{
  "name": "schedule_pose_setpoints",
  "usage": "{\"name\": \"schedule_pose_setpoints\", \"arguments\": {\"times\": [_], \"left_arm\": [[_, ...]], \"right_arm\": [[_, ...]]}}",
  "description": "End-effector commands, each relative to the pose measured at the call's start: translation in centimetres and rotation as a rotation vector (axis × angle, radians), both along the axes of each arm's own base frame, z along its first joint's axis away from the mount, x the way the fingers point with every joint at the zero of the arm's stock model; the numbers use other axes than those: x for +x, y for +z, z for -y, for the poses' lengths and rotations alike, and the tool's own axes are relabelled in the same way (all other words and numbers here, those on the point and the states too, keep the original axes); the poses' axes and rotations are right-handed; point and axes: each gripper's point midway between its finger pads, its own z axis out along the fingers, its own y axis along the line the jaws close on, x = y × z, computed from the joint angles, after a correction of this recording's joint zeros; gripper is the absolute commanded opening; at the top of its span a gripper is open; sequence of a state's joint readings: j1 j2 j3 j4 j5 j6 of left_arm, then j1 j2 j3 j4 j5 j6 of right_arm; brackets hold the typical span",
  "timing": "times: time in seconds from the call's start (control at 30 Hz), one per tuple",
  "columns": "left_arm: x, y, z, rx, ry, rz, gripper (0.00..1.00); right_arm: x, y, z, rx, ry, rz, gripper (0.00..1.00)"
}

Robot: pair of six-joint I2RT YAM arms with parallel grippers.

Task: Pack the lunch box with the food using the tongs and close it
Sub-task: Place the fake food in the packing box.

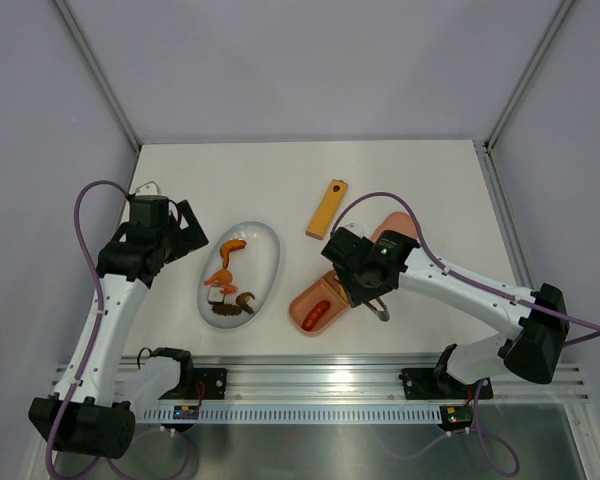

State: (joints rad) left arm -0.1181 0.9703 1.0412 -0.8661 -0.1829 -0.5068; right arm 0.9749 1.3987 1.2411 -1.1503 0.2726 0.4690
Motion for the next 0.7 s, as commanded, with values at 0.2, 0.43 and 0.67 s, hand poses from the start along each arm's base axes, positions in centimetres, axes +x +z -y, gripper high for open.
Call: {"name": "schedule_pose_setpoints", "arguments": {"times": [0.2, 0.43, 0.67], "left_arm": [[0.9, 1.1, 0.2, -0.022, 0.0, 0.053, 0.99], [0.9, 1.1, 0.2, -0.02, 0.002, 0.052, 0.99], [1.0, 1.2, 0.4, -0.025, -0.005, 0.053, 0.99]], "right_arm": [[1.3, 2.6, 0.0, 0.016, -0.03, 0.071, 0.53], [1.5, 3.0, -0.4, 0.025, -0.014, 0.075, 0.44], [2.2, 2.9, 1.6, -0.002, -0.11, 0.128, 0.34]]}}
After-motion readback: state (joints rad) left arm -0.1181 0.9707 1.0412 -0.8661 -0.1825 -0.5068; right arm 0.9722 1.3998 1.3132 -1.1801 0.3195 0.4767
